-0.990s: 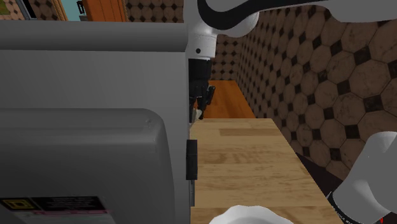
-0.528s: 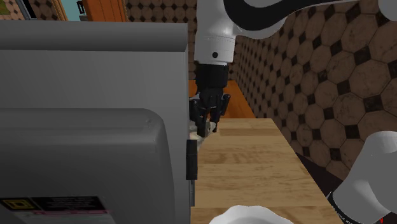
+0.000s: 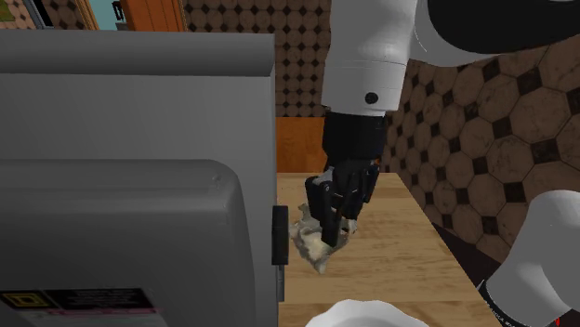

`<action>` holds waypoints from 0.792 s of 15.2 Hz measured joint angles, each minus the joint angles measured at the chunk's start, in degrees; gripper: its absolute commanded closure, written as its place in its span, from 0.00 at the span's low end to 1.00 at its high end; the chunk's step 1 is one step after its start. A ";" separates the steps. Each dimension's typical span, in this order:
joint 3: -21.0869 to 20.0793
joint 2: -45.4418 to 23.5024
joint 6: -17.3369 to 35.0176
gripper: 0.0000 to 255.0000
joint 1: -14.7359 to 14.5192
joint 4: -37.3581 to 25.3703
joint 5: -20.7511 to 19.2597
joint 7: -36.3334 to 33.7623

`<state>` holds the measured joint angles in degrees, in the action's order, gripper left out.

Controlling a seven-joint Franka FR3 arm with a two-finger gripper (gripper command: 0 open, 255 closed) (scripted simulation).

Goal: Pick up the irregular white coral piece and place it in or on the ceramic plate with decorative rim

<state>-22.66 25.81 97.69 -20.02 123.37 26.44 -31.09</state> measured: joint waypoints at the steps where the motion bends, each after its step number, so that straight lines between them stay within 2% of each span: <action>1: -0.30 1.65 0.01 1.00 -0.56 1.34 0.72 -0.65; 12: -6.66 15.28 -2.77 1.00 -7.83 7.28 8.87 -11.84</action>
<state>-29.33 41.09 94.92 -27.85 130.65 35.31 -42.93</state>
